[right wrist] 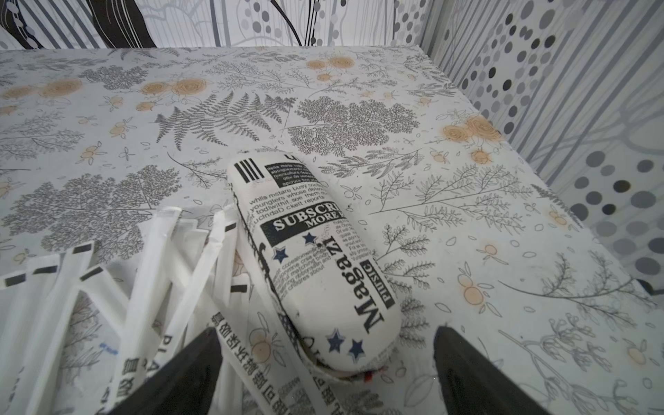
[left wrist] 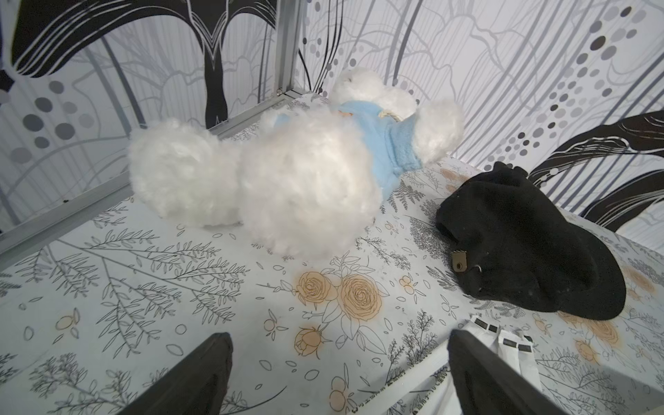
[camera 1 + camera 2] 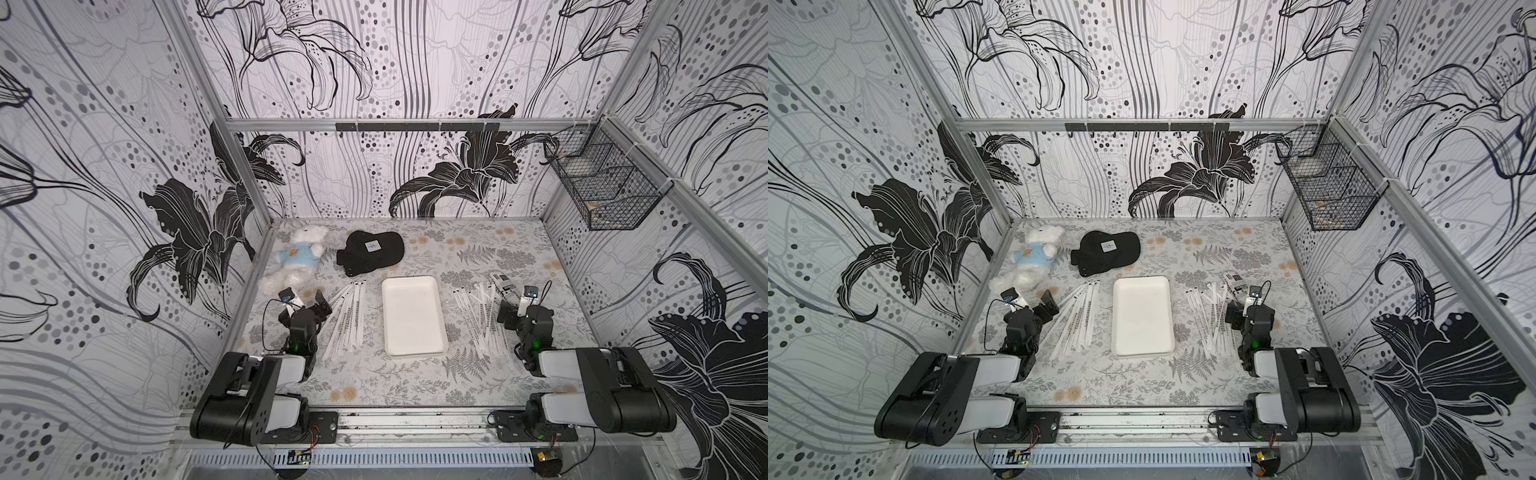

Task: Put the straws into the storage box
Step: Pick up the straw from the center of the board.

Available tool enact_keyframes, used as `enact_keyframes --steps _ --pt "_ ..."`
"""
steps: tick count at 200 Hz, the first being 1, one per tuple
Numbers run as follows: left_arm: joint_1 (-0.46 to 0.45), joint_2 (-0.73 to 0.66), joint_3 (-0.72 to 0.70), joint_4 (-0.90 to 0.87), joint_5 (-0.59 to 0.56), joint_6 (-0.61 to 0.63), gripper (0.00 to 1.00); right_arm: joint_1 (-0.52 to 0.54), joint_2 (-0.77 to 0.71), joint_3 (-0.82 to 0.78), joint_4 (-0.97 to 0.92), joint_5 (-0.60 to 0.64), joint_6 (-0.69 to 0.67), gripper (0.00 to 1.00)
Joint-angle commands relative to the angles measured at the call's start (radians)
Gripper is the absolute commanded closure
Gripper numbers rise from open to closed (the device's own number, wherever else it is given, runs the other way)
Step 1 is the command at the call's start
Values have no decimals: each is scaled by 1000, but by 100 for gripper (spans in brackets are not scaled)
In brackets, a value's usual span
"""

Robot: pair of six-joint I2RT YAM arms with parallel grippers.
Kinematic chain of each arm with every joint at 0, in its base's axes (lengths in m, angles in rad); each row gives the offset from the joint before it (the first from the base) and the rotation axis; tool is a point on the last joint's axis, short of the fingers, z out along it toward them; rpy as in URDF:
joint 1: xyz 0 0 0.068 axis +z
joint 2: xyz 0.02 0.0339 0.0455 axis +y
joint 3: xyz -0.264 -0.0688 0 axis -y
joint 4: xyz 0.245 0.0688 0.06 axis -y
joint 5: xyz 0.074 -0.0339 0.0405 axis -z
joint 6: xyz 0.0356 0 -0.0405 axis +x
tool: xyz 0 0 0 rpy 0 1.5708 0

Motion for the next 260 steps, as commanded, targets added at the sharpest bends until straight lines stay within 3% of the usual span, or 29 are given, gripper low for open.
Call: enact_keyframes --steps 1,111,132,141,147,153,163,182,197,205,214,219,232,240,260 --pt "14 121 61 343 111 253 2 18 123 51 305 54 -60 4" --pt "21 119 59 345 119 253 2 16 123 56 296 44 -55 4" --pt "-27 83 28 379 60 293 2 34 81 42 284 79 -68 4" --pt "-70 36 5 399 -58 304 2 49 62 14 323 108 -80 4" --pt "-106 -10 -4 381 -135 314 2 96 38 13 327 215 -99 4" --pt "-141 -60 -6 345 -197 327 2 148 -15 40 237 316 -124 5" --pt "-204 -155 16 222 -318 316 2 179 -137 129 -57 332 -86 4" --pt "-324 -310 88 -36 -563 230 2 183 -272 382 -689 422 223 4" --pt "-402 -398 191 -333 -674 72 2 184 -316 509 -953 358 364 4" --pt "-422 -426 252 -492 -670 -6 2 178 -321 540 -1052 306 502 4" --pt "-428 -441 310 -634 -620 -85 2 124 -322 558 -1078 29 448 1" --pt "-426 -447 340 -690 -572 -110 2 119 -320 571 -1106 -49 449 10" --pt "-425 -454 408 -814 -482 -193 2 158 -302 595 -1214 -72 504 24" --pt "-419 -455 445 -873 -413 -239 3 197 -278 624 -1298 -56 518 26" --pt "-382 -462 509 -932 -226 -197 2 305 -233 666 -1474 3 519 33"
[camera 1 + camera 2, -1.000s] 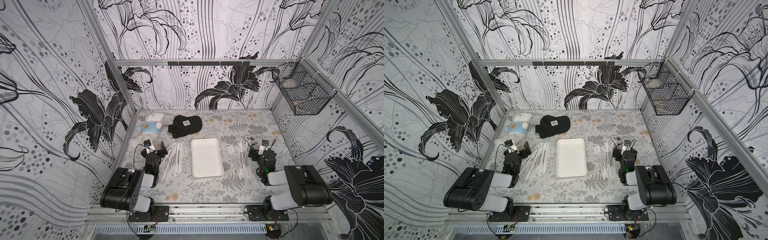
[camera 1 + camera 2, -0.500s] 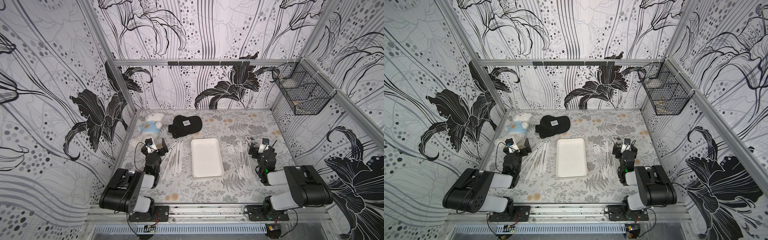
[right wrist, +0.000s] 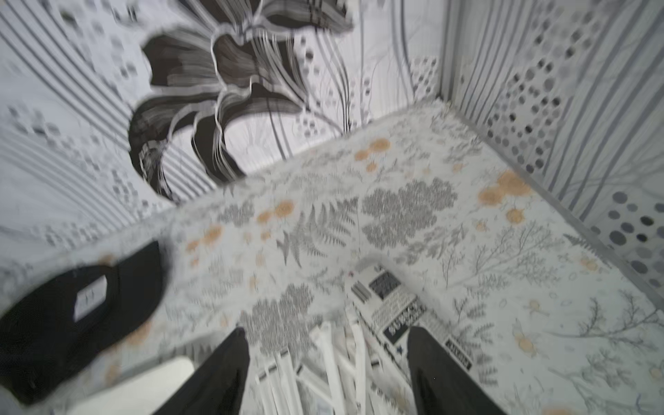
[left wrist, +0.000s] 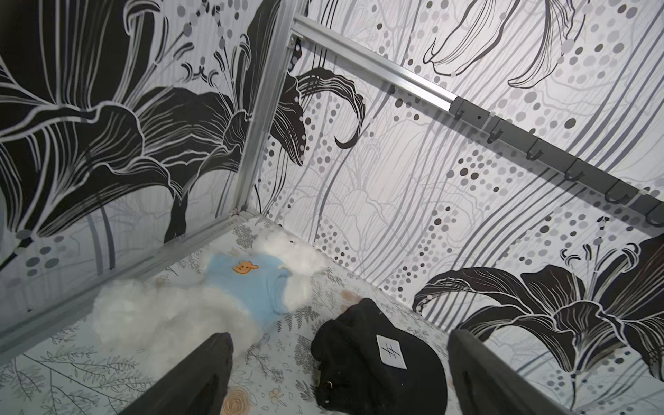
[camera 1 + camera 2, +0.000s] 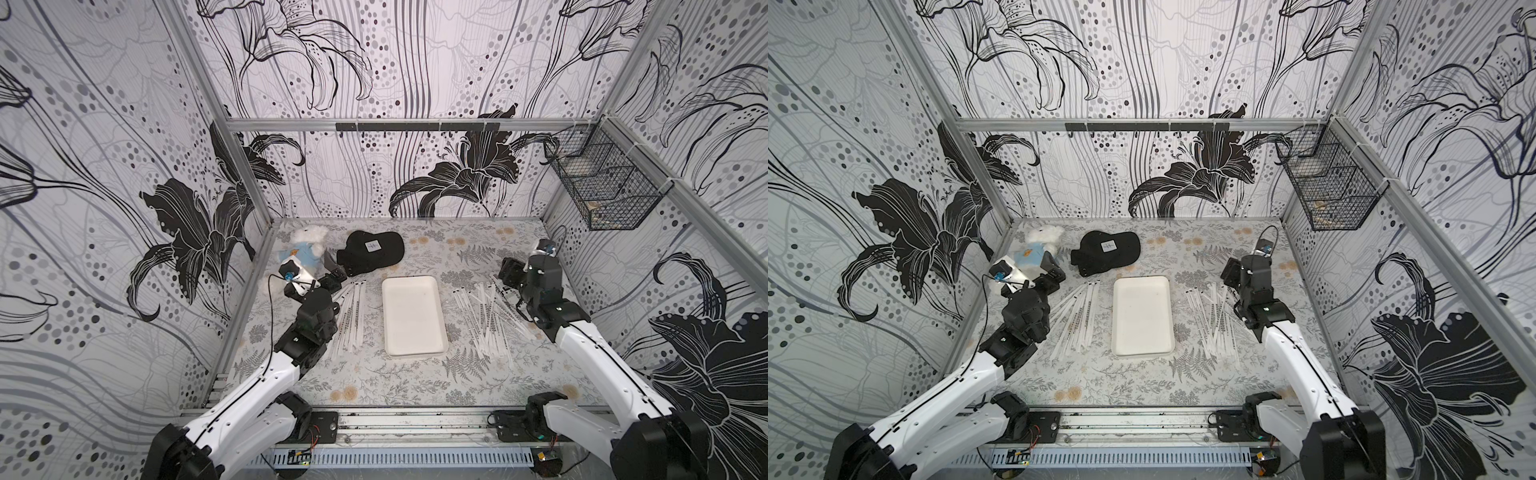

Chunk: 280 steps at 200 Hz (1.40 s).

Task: Put the straws into the storage box
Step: Pick up the straw from the center of the board.

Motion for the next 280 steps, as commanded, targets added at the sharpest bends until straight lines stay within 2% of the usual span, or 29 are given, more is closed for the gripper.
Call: enact_keyframes --steps 1,6,24,38,53,77,101,144,197,235,280 --pt "31 -10 66 -261 214 -85 2 104 56 34 -403 -57 87 34" --pt "39 -8 74 -268 257 -72 0 108 63 37 -434 -77 91 37" --pt "47 24 129 -338 335 -46 11 121 76 15 -465 -178 81 56" --pt "41 76 178 -402 413 -44 19 152 116 8 -478 -197 58 64" --pt "-2 132 201 -424 443 -58 21 172 192 25 -488 -197 22 70" --pt "-85 197 202 -395 450 -79 19 176 269 56 -451 -196 -24 71" --pt "-97 241 192 -344 520 -104 17 176 359 103 -442 -190 -71 68" --pt "-105 275 177 -288 555 -121 17 176 445 139 -409 -180 -110 68" --pt "-106 312 176 -267 583 -122 20 175 519 153 -386 -156 -134 75" --pt "-106 331 171 -249 599 -127 23 176 535 144 -376 -136 -146 79" --pt "-106 337 164 -243 599 -130 27 175 520 144 -382 -130 -146 89"
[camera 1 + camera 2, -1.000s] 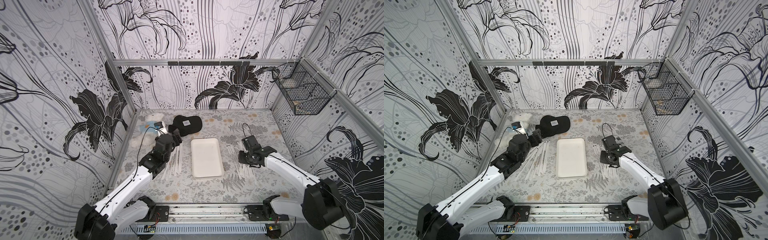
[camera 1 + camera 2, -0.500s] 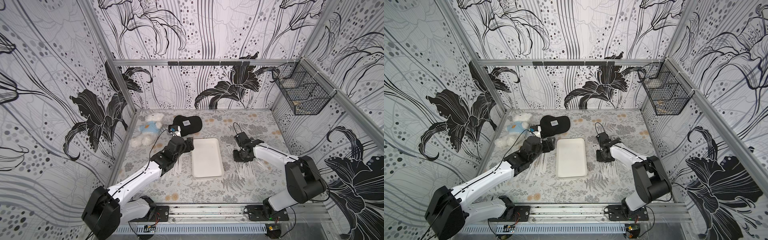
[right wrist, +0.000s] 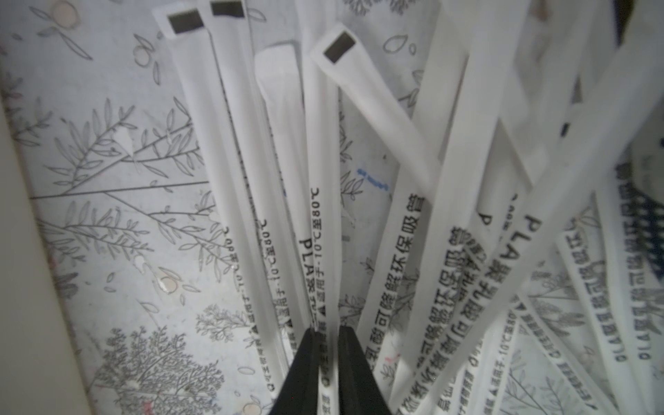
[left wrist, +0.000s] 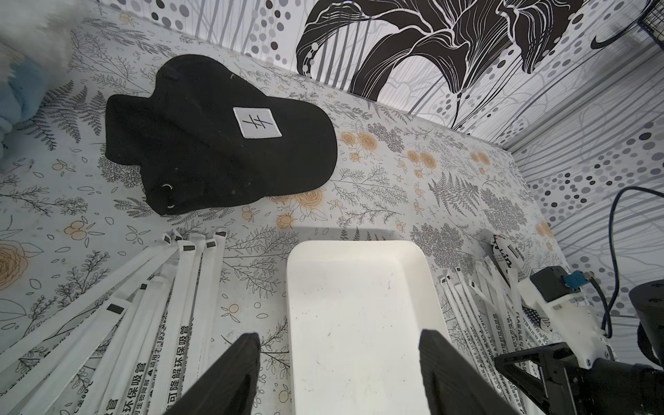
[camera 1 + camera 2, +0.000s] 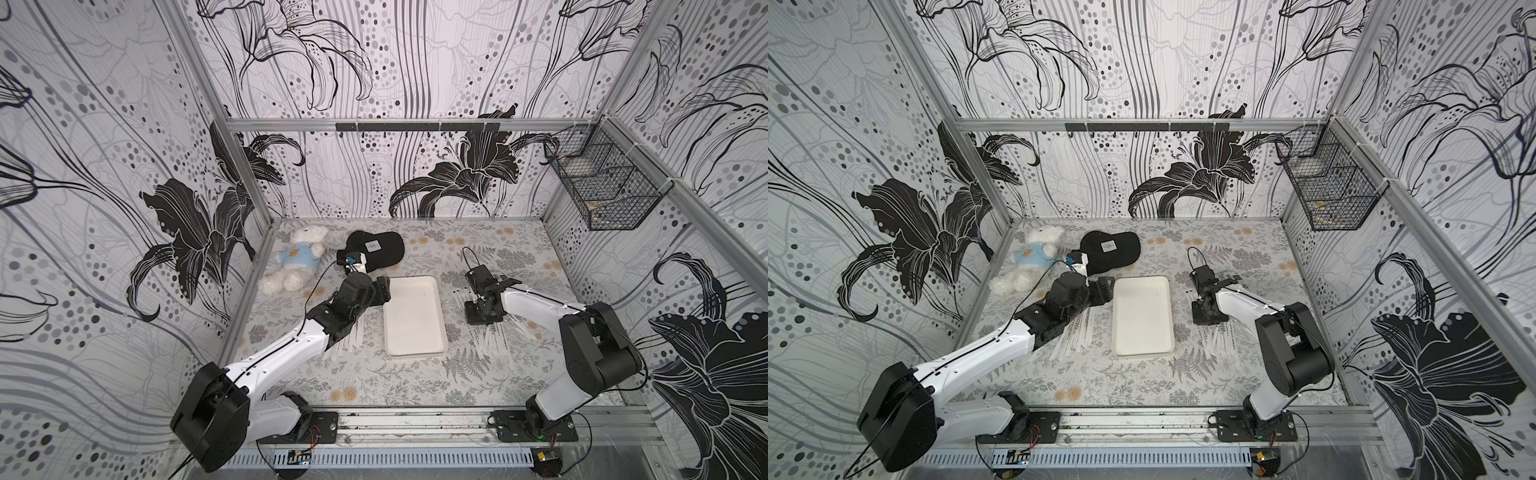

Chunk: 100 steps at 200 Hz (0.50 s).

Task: Put the straws into the storage box
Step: Pick up the straw from the center of the board.

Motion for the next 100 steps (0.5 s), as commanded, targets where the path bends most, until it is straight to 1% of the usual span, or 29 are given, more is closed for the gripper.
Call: enact_keyframes --steps 1,21,36,65,100 --pt "-3 1 -17 45 8 -4 27 3 -7 7 -8 19 -11 89" --pt "-3 -7 -21 39 3 -11 28 3 -30 14 -21 8 -3 92" --pt "-1 -20 -20 25 -11 -15 29 3 -52 24 -38 -27 13 92" --pt "17 -29 -10 -12 -3 -15 33 17 -103 41 -63 -83 82 94" --pt "41 -46 -37 -20 46 -43 39 114 -135 99 -97 -68 213 96"
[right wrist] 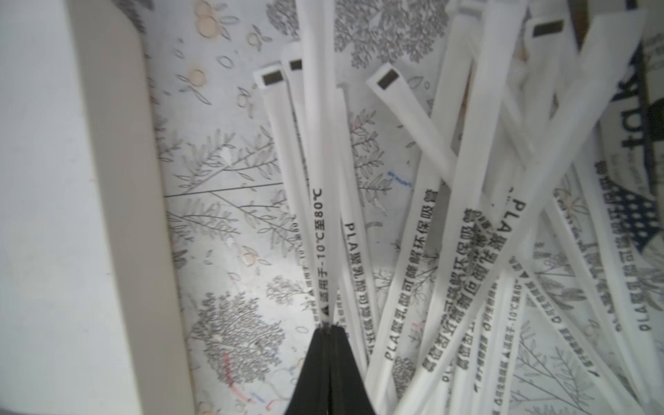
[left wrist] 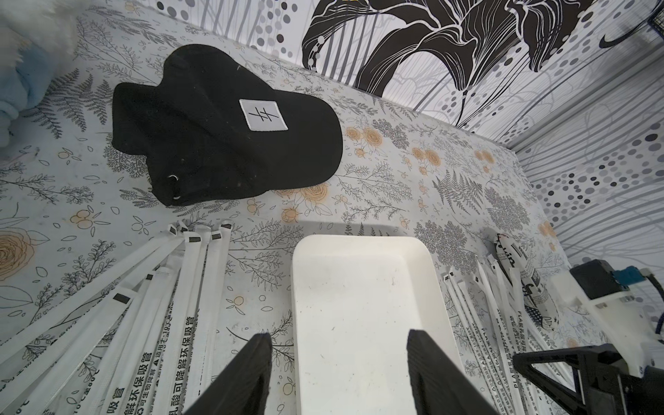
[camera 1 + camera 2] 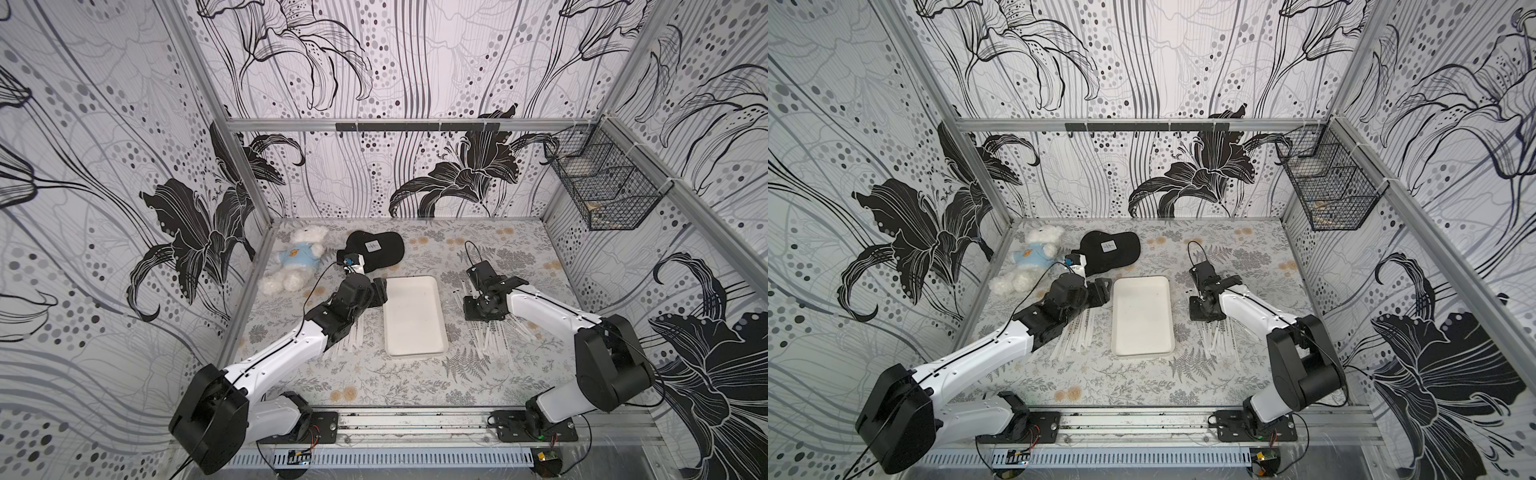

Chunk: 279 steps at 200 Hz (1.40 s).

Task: Put the straws into the storage box
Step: Pick up the straw from the center of the board, then place the straw in the storage box.

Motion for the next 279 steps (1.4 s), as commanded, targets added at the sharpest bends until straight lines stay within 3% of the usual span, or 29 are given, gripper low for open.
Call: enact_keyframes --steps 1,42,94,143,210,254,279 --pt "19 -29 -25 -2 36 -24 39 70 -31 61 -50 -15 126 96" --pt "94 -47 -86 2 126 -95 52 311 121 285 12 45 348 97" --pt "151 -68 -114 -41 126 -85 58 476 402 497 50 136 527 98" --pt "214 -94 -157 -35 154 -72 59 486 527 547 45 41 538 97" --pt "218 -77 -168 -9 180 -47 59 495 618 621 -6 4 540 93" --pt "221 -81 -168 -17 177 -53 61 495 612 615 -1 -10 539 76" --pt "252 -86 -171 -27 181 -66 64 486 571 612 7 -23 521 71"
